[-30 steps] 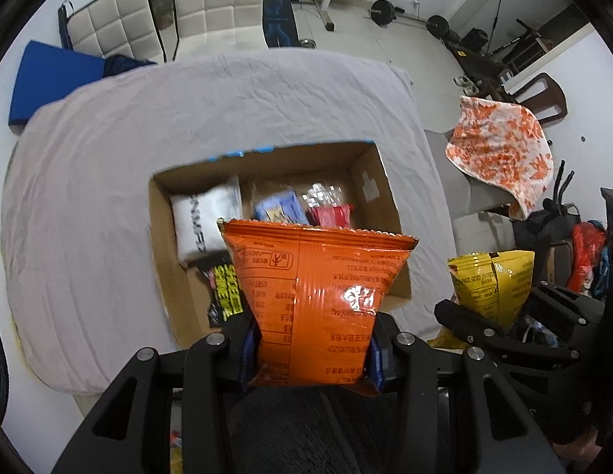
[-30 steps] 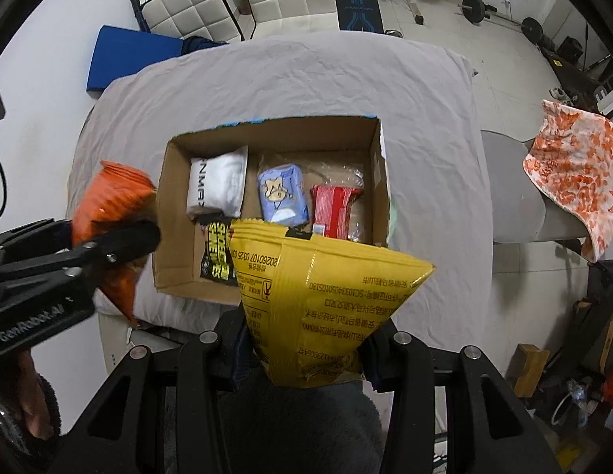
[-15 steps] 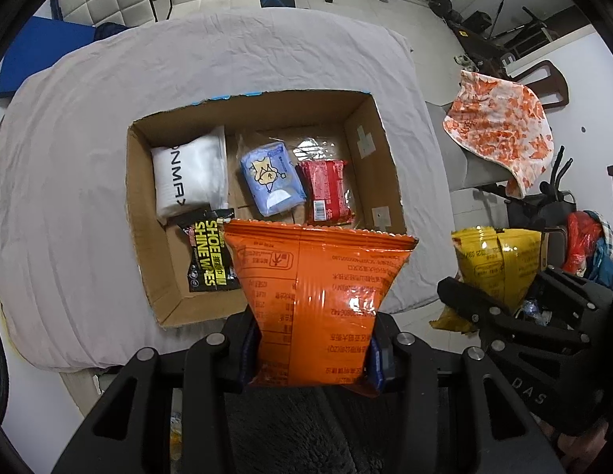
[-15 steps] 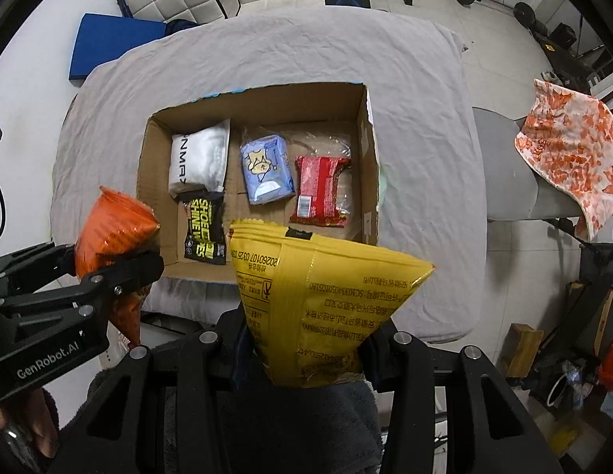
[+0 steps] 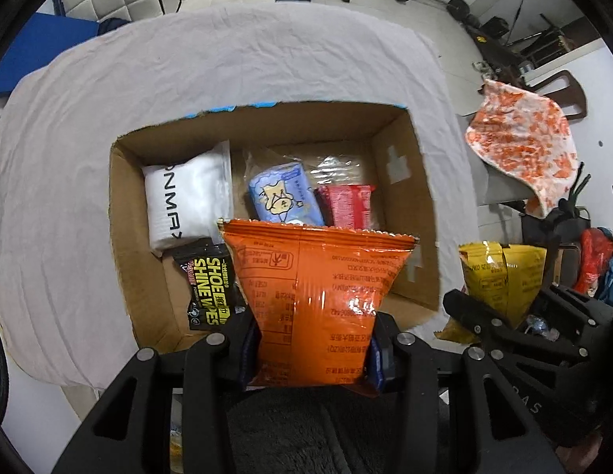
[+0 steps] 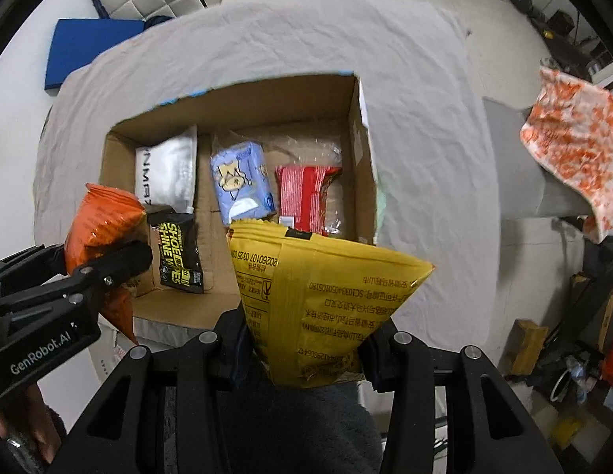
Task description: Organize soft objects
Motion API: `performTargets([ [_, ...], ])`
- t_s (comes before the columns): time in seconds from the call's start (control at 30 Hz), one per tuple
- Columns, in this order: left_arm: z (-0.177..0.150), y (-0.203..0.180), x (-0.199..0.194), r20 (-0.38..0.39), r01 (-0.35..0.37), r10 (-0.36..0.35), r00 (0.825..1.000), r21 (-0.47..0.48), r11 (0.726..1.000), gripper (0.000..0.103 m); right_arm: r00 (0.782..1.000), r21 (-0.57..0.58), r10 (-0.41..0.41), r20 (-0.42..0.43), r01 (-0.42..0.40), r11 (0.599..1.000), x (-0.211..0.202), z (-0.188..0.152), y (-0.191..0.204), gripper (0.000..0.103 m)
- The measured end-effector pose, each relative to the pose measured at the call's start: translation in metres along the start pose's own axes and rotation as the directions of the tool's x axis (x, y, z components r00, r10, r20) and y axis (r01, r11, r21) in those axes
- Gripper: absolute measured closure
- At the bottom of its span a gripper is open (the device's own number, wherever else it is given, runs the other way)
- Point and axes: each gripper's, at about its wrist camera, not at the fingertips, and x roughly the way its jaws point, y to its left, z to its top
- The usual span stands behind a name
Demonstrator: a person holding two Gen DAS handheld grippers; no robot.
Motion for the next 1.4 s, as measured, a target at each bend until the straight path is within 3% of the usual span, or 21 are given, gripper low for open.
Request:
performTargets([
  [0.2,0.006,0.005,0.019,-0.051,0.0,-0.001,0.999,-0.024,1.0,0.063,0.998,0.008,0.026,-0.052,-0.025,1.0,0.033,0.008,-0.003,0.055],
  [0.3,0.006,0.006,0.03,-0.08,-0.006,0.003,0.997,-0.033,0.999,0.062,0.997,0.012,0.019,-0.075,-0.018,1.0,0.047,0.01,-0.005,0.044],
  [0.37,0.005,0.008,0.037,-0.1,-0.008,0.004,0.995,-0.048,0.999,0.06,0.997,0.01,0.019,-0.08,-0.018,1.0,0.051,0.011,-0.005,0.032],
  [0.5,0.003,0.013,0.046,-0.125,-0.007,-0.002,0.992,-0.073,0.997,0.053,0.996,0.012,0.021,-0.085,-0.02,1.0,0.053,0.012,-0.007,0.03],
  [0.57,0.002,0.014,0.045,-0.121,-0.006,-0.003,0.993,-0.077,0.997,0.05,0.997,0.01,0.015,-0.078,-0.014,1.0,0.051,0.011,-0.007,0.025],
  [0.7,0.001,0.014,0.034,-0.095,-0.008,0.001,0.995,-0.075,0.997,0.042,0.998,0.007,0.009,-0.065,-0.009,1.0,0.042,0.008,-0.008,0.022],
  [0.8,0.001,0.013,0.026,-0.068,-0.013,0.009,0.998,-0.067,0.998,0.035,0.999,-0.004,-0.007,-0.051,0.006,1.0,0.036,0.005,-0.007,0.009],
  [0.93,-0.002,0.007,0.014,-0.03,-0.026,0.025,0.999,-0.046,0.999,0.032,0.999,-0.002,-0.014,-0.035,0.014,1.0,0.027,0.003,-0.007,0.008],
  [1.0,-0.003,0.004,0.008,-0.014,-0.034,0.034,0.999,-0.042,0.999,0.017,1.0,0.002,-0.02,-0.024,0.02,1.0,0.02,0.001,-0.006,0.008],
  [1.03,-0.003,0.003,0.005,-0.007,-0.04,0.04,0.999,-0.04,0.998,0.015,1.0,0.001,-0.023,-0.019,0.023,1.0,0.017,0.0,-0.005,0.008],
  [1.17,-0.006,-0.003,-0.016,0.039,-0.084,0.085,0.996,-0.027,0.996,0.013,1.0,0.01,-0.02,0.01,0.02,1.0,-0.002,-0.005,-0.004,0.001],
  [1.4,-0.018,-0.001,-0.064,0.122,-0.117,0.126,0.985,-0.074,0.99,0.013,0.997,0.005,-0.002,0.081,0.001,1.0,-0.054,-0.022,0.005,0.001],
])
